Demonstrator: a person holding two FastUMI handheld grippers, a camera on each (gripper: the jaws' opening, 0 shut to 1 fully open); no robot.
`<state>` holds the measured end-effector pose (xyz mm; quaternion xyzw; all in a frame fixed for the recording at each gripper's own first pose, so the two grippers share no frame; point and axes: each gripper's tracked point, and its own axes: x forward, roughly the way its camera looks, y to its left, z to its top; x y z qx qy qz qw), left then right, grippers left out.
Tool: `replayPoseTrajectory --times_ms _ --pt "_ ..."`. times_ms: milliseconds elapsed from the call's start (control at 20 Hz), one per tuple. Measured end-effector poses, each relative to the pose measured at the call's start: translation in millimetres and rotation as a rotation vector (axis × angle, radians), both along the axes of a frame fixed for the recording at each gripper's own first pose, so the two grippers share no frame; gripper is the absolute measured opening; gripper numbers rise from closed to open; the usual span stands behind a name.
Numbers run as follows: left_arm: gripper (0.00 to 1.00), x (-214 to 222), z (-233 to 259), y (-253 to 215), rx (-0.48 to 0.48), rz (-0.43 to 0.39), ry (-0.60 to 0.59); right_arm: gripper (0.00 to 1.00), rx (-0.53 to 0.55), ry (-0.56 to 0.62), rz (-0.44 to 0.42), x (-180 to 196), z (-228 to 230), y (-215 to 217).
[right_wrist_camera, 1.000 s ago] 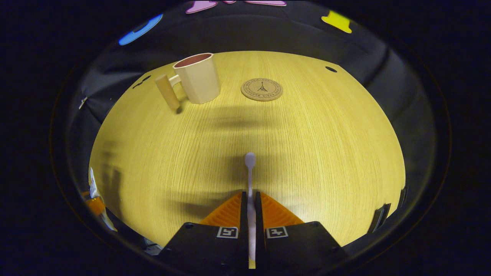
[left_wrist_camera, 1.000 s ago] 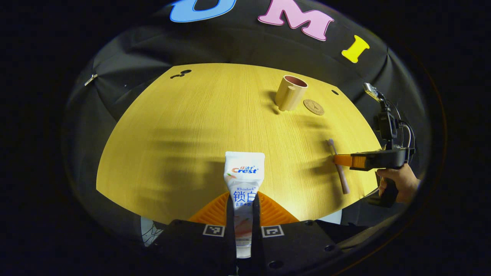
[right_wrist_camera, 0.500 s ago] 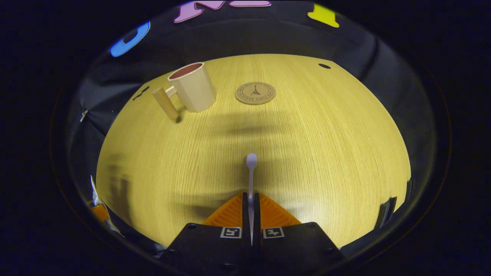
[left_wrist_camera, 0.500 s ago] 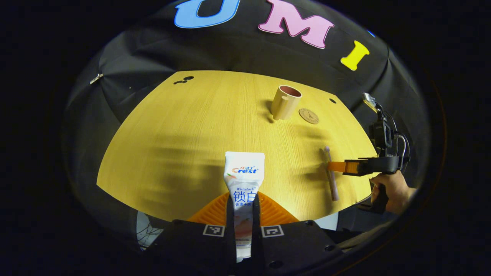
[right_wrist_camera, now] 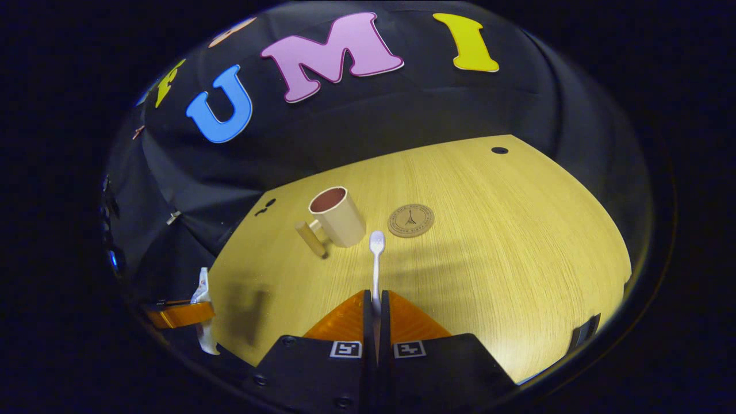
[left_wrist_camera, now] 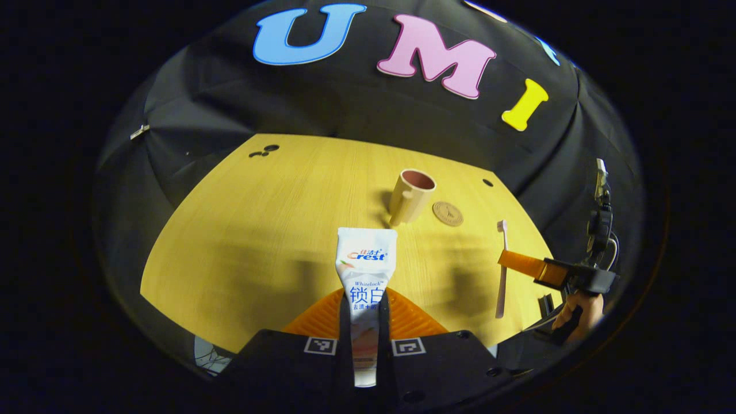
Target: Put the toothbrush and toothpaste on the desktop into the cup, then pick up the cup and place it on the coaster on the desktop.
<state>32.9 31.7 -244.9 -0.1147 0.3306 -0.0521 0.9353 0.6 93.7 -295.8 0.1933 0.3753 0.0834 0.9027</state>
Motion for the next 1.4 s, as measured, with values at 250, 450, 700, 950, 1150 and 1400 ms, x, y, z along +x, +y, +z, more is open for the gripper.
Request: replayPoseTrajectory --times_ms 250,450,700,950,1150,1400 --pt "0.2 61 50 -25 -0.032 -0.015 -0.186 0.05 0.078 -0.14 0.036 27 40 2" --pt "0.19 109 90 -60 -0.15 -0.045 -0.353 0.05 0.132 -0.222 0.05 46 56 0" --pt "0.19 169 118 -69 -0.197 0.002 -0.54 0.05 0.136 -0.308 0.091 67 54 -3" --pt "0.19 219 109 -76 -0.233 0.044 -0.637 0.05 0.182 -0.368 0.074 81 55 -7" --pt "0.19 252 92 -77 -0.227 0.077 -0.688 0.05 0.215 -0.382 0.064 84 37 -1" --pt "0.2 277 77 -78 -0.226 0.112 -0.724 0.05 0.232 -0.386 0.063 89 22 2"
